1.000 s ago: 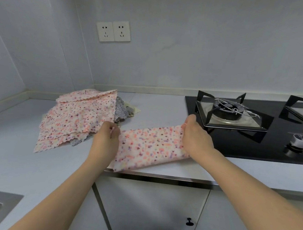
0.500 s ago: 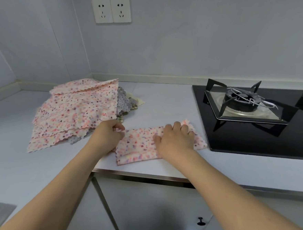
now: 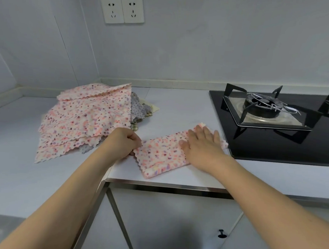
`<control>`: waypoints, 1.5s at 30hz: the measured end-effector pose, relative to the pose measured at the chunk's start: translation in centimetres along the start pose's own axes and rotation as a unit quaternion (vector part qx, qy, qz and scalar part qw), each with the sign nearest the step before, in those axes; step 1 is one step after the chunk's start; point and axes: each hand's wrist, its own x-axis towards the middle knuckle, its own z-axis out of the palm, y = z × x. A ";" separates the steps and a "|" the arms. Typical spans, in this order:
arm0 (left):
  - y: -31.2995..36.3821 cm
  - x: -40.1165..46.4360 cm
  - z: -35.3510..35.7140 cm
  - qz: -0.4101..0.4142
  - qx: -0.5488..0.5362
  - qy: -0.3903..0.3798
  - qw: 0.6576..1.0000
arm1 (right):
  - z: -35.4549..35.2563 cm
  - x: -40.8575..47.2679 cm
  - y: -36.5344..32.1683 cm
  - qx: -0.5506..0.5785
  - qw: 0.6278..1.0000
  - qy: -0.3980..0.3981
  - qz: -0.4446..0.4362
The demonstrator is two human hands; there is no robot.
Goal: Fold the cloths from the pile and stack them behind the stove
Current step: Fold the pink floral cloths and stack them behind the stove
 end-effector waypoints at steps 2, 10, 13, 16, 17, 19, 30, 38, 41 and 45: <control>0.1 -0.1 -0.2 -0.008 -0.018 -0.015 1.000 | 0.1 -0.8 -2.4 0.019 0.998 0.054 0.009; -0.3 0.0 -0.4 -0.011 -0.036 -0.014 0.999 | 2.0 -1.6 -4.3 -0.011 0.998 -0.059 -0.009; -0.4 0.1 -0.3 -0.003 -0.015 -0.007 1.000 | 1.5 -1.4 -3.6 -0.001 0.997 -0.080 -0.021; -0.5 0.1 -0.3 0.022 0.011 -0.007 1.000 | 0.9 -1.7 -3.3 0.022 0.999 -0.047 -0.018; -0.5 0.1 -0.3 0.028 0.021 -0.017 0.999 | 0.9 -1.9 -3.6 0.027 0.999 0.002 -0.022; -0.5 0.3 -0.4 0.036 0.041 -0.039 0.998 | 1.1 -2.6 -4.3 0.025 0.995 0.091 -0.045; -0.8 0.4 -0.7 0.049 0.060 -0.056 0.995 | 2.1 -3.4 -4.2 -0.010 0.994 -0.088 -0.070; 0.1 -1.7 -0.4 0.126 0.208 -0.078 0.967 | 4.1 -7.9 -4.5 0.047 0.943 0.232 -0.233; -0.1 -2.9 -0.9 0.142 0.218 -0.080 0.962 | 5.4 -8.6 -3.9 0.028 0.939 0.243 -0.241; -0.6 -5.4 -2.0 0.151 0.228 -0.140 0.952 | 4.9 -9.1 -3.3 0.059 0.928 0.265 -0.254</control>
